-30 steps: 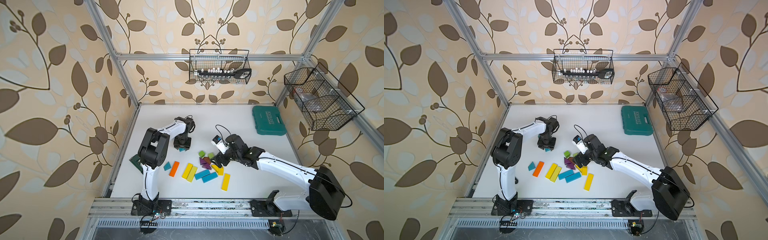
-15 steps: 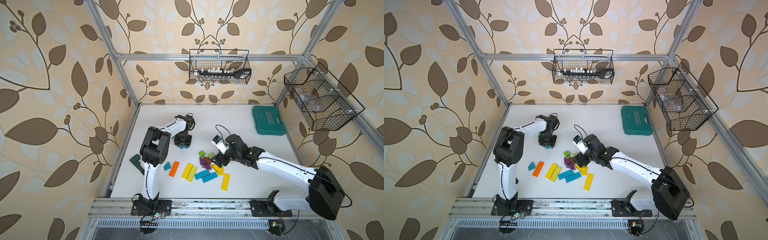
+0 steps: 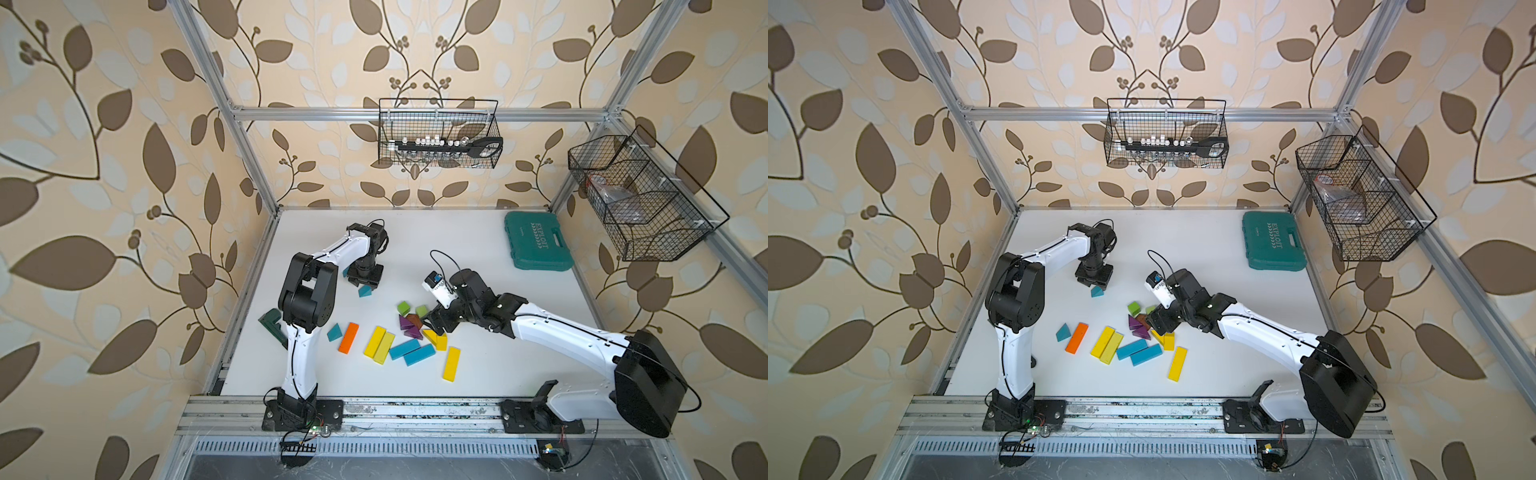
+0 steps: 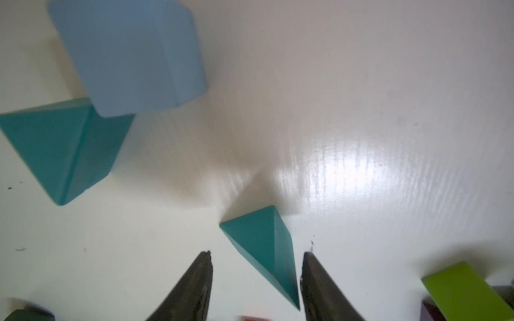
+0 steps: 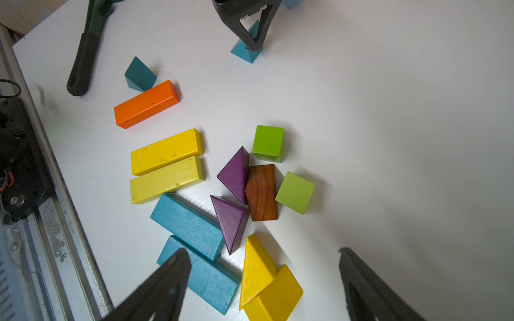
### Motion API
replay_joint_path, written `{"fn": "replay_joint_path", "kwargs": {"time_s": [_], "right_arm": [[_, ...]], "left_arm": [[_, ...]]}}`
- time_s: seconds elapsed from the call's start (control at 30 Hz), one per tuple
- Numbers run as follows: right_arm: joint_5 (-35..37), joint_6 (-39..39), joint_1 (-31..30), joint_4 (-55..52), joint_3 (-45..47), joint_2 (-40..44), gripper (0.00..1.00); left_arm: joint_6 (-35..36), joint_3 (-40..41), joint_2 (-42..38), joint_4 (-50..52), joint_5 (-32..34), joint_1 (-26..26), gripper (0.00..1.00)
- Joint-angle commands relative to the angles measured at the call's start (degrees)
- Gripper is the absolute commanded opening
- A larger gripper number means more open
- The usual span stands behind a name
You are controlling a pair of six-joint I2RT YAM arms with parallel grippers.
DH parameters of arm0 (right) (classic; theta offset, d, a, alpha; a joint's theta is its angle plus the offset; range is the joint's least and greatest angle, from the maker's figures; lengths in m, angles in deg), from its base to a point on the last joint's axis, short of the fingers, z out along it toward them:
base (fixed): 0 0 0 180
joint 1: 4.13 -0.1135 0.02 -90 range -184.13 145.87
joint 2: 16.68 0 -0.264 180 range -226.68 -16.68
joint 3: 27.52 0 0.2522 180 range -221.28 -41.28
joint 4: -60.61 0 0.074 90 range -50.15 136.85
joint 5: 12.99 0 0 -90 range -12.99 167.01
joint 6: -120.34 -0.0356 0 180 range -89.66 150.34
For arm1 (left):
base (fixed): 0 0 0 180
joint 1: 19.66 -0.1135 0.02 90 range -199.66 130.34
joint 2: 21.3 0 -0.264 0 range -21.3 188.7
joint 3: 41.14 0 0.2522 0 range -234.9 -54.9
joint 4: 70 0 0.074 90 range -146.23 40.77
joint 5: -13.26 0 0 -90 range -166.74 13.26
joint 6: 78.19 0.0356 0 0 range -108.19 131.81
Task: Assemble a small pinwheel with building blocks
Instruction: Move the building block to the center of the board, then pick up the building block from the center of the board.
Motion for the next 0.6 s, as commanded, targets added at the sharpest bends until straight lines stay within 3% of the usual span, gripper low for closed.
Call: {"fn": "replay_joint_path", "kwargs": {"time_s": [0.0, 0.37, 0.5, 0.57], "right_arm": [[-0.6, -0.7, -0.3, 0.3, 0.8, -0.6, 0.86], [-0.2, -1.3, -0.2, 0.4, 2.1, 0.0, 0.89], [-0.1, -1.6, -0.2, 0.3, 2.0, 0.0, 0.92], [0.0, -1.6, -0.2, 0.2, 2.0, -0.2, 0.92]], "left_arm": [[4.6, -0.5, 0.9, 0.5, -2.7, -0.1, 0.52], [13.3, 2.4, 1.5, -3.6, -6.9, -0.3, 0.41], [13.7, 3.3, 1.5, -4.3, -6.7, -0.3, 0.4], [13.9, 3.5, 1.2, -4.5, -6.8, -0.3, 0.45]]}}
